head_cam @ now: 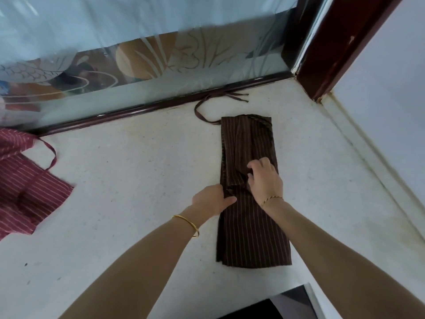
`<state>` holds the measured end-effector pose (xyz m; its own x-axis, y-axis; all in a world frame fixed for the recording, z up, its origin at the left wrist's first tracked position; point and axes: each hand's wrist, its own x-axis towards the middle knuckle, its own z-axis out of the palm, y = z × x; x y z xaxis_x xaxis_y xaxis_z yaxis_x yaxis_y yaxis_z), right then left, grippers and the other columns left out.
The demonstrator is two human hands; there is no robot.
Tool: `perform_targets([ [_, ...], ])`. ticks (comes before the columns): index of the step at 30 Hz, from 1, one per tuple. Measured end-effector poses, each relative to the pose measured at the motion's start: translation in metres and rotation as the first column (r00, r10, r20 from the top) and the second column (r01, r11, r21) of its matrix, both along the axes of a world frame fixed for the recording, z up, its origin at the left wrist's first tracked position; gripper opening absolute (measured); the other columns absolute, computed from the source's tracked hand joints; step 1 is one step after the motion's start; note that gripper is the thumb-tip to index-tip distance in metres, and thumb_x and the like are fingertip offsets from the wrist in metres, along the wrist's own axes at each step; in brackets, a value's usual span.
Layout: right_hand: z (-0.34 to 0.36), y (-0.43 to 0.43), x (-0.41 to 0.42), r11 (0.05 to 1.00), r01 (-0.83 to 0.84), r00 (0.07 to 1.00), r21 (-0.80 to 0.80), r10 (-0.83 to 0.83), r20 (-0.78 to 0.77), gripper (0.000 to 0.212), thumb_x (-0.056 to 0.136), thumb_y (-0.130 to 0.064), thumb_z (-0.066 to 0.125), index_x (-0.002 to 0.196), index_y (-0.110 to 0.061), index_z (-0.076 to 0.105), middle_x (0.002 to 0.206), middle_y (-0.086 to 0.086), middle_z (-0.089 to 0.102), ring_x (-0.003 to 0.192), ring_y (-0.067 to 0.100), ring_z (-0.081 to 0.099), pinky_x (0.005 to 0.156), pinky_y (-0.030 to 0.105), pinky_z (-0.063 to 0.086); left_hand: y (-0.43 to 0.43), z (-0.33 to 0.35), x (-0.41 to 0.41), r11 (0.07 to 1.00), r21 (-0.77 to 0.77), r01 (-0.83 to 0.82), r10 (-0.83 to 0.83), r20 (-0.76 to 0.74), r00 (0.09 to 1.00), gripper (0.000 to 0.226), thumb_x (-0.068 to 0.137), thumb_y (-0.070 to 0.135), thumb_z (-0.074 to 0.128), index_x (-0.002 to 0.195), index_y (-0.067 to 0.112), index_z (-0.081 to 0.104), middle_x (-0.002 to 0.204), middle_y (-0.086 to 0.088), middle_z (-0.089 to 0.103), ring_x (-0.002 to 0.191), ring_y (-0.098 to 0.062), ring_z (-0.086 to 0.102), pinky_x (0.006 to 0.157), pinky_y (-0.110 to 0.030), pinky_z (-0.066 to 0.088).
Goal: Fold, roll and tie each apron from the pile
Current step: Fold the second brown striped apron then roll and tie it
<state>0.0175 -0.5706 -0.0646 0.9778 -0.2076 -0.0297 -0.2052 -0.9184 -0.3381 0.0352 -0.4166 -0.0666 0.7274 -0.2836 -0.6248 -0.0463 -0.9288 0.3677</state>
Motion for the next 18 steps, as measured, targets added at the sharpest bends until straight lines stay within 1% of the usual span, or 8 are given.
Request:
perform_targets([
  [4,-0.008,-0.006,-0.03,0.995,-0.003,0.995,0.101,-0.007,0.096,0.013,0.092,-0.008,0.048,0.103,-0.008,0.055,0.097,0.005,0.053,0.07,0.015,0.049,0.057,0.027,0.036,-0.009,-0.007,-0.007,0.997,0.059,0.046,-0.05,0.07,0.996,0.028,0.096,0.032,0.047,0.11,0.009,0.053,0.11,-0.009,0.06,0.099,-0.024,0.059,0.079,-0.035,0.05],
  [6,-0.017,-0.01,-0.047,0.989,-0.073,0.991,0.126,0.057,0.122,0.013,0.089,-0.004,0.053,0.101,-0.006,0.057,0.093,0.007,0.054,0.067,0.014,0.047,0.055,0.027,0.036,-0.006,-0.01,-0.007,1.0,0.019,-0.009,0.008,0.077,0.997,0.021,0.097,0.022,0.045,0.108,0.006,0.053,0.109,-0.013,0.06,0.097,-0.027,0.06,0.077,-0.036,0.05],
  [9,-0.028,-0.021,-0.07,0.976,-0.181,0.979,0.118,0.167,0.12,0.014,0.087,-0.001,0.057,0.101,-0.005,0.058,0.092,0.007,0.056,0.066,0.013,0.048,0.055,0.025,0.039,-0.001,-0.011,-0.012,0.994,-0.038,-0.104,0.107,0.099,0.989,0.008,0.096,0.016,0.046,0.098,0.008,0.045,0.102,-0.013,0.06,0.09,-0.028,0.061,0.072,-0.038,0.049],
  [11,-0.032,-0.029,-0.082,0.966,-0.242,0.967,0.095,0.232,0.11,0.015,0.085,0.0,0.059,0.099,-0.006,0.06,0.091,0.005,0.057,0.068,0.014,0.051,0.055,0.026,0.044,0.001,-0.006,-0.022,0.997,0.017,-0.081,0.075,0.244,0.967,0.013,0.094,0.015,0.05,0.103,0.008,0.042,0.101,-0.009,0.054,0.09,-0.026,0.058,0.07,-0.036,0.048],
  [13,-0.033,-0.032,-0.088,0.94,-0.336,0.937,0.058,0.328,0.119,0.016,0.079,0.003,0.065,0.09,-0.008,0.062,0.087,0.004,0.059,0.071,0.019,0.056,0.054,0.03,0.051,0.001,0.002,-0.031,0.991,0.022,0.134,-0.128,0.464,0.876,0.015,0.093,0.011,0.049,0.107,0.009,0.046,0.105,-0.008,0.051,0.092,-0.024,0.055,0.073,-0.034,0.049],
  [14,-0.033,-0.034,-0.089,0.922,-0.387,0.917,0.036,0.38,0.117,0.016,0.075,0.003,0.069,0.085,-0.009,0.063,0.085,0.004,0.059,0.071,0.021,0.057,0.054,0.032,0.052,0.001,0.006,-0.034,0.957,-0.021,0.288,-0.24,0.496,0.834,0.013,0.092,0.01,0.049,0.105,0.01,0.048,0.105,-0.006,0.051,0.091,-0.023,0.054,0.075,-0.034,0.049],
  [16,-0.036,-0.037,-0.096,0.887,-0.461,0.886,0.032,0.457,0.081,0.016,0.071,0.001,0.073,0.08,-0.009,0.064,0.083,0.005,0.059,0.072,0.023,0.057,0.055,0.034,0.054,0.0,0.013,-0.046,0.836,-0.102,0.539,-0.475,0.354,0.805,0.009,0.092,0.018,0.051,0.1,0.014,0.052,0.103,-0.001,0.051,0.09,-0.018,0.053,0.077,-0.032,0.049],
  [18,-0.037,-0.038,-0.102,0.873,-0.483,0.875,0.057,0.482,0.033,0.015,0.073,0.001,0.072,0.083,-0.009,0.066,0.086,0.006,0.059,0.075,0.024,0.058,0.058,0.037,0.055,0.0,0.014,-0.057,0.729,-0.058,0.682,-0.669,0.149,0.728,0.022,0.09,0.035,0.056,0.1,0.016,0.052,0.103,0.0,0.051,0.091,-0.017,0.052,0.078,-0.031,0.048],
])
